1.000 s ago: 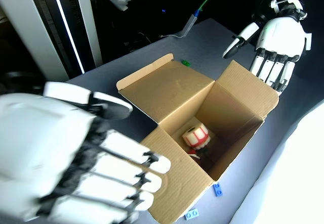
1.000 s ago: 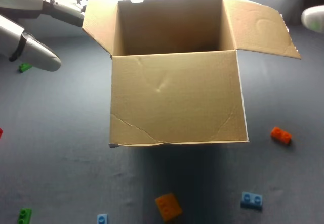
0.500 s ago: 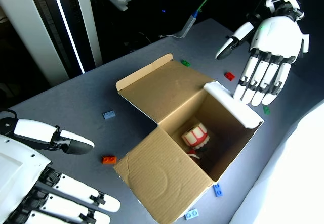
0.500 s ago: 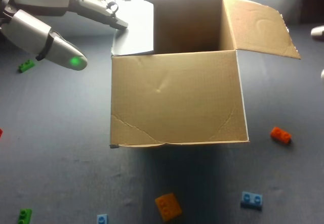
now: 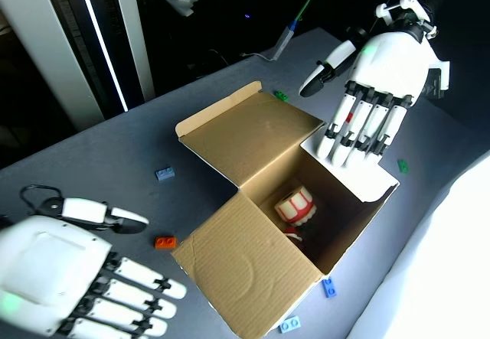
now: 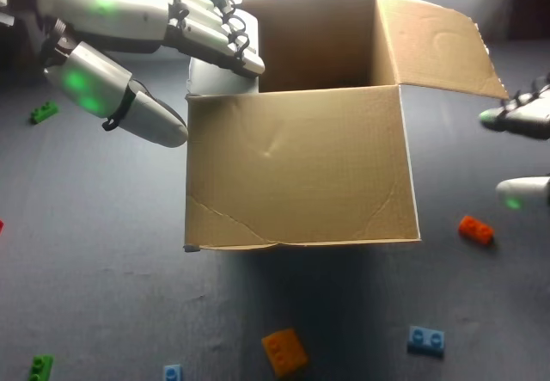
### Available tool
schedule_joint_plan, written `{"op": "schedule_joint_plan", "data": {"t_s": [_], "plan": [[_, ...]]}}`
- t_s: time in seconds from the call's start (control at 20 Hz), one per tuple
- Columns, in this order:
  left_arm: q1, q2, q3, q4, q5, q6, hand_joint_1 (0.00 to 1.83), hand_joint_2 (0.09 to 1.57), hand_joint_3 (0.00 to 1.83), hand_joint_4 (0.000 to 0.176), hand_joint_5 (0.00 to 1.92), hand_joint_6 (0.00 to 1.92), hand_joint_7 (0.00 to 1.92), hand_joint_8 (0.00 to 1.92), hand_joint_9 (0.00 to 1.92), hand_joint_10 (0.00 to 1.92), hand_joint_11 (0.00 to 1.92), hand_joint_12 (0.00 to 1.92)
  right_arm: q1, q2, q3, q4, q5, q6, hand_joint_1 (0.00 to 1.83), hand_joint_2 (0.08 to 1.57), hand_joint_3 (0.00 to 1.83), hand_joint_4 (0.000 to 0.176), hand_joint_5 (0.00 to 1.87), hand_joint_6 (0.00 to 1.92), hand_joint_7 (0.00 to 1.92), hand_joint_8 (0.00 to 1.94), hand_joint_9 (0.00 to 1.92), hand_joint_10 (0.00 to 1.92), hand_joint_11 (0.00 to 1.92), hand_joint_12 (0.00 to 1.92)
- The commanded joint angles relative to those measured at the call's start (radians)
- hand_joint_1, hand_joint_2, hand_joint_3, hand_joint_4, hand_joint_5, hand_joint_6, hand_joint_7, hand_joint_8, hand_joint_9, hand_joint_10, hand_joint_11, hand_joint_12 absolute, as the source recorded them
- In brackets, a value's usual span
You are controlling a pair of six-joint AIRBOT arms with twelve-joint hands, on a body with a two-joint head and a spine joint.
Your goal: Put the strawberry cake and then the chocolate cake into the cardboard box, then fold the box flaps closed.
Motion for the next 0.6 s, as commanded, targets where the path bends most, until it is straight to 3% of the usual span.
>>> {"op": "schedule_joint_plan", "data": {"t_s": [0.0,0.25,0.55], "plan": [[-0.002,0.01,0.0,-0.072,0.009,0.004,0.0,1.19,0.01,0.0,0.25,0.0,0.3,0.0,0.29,0.0,0.0,0.86,0.012,-0.002,0.017,0.01,0.116,-0.011,0.0,1.25,0.01,0.0,0.24,0.01,0.26,0.0,0.17,0.18,0.0,0.76],[0.035,0.009,-0.002,-0.059,0.015,0.013,0.0,1.2,0.0,0.0,0.22,0.0,0.29,0.0,0.28,0.0,0.0,0.84,0.068,-0.034,0.032,0.01,0.116,-0.033,0.0,1.27,0.01,0.0,0.22,0.01,0.28,0.01,0.19,0.15,0.0,0.78],[0.062,0.009,-0.006,-0.047,0.018,0.014,0.0,1.2,0.0,0.0,0.22,0.0,0.28,0.0,0.29,0.0,0.03,0.79,0.198,0.038,-0.022,0.01,0.128,-0.034,0.0,1.27,0.0,0.0,0.22,0.0,0.29,0.0,0.2,0.11,0.0,0.77]]}}
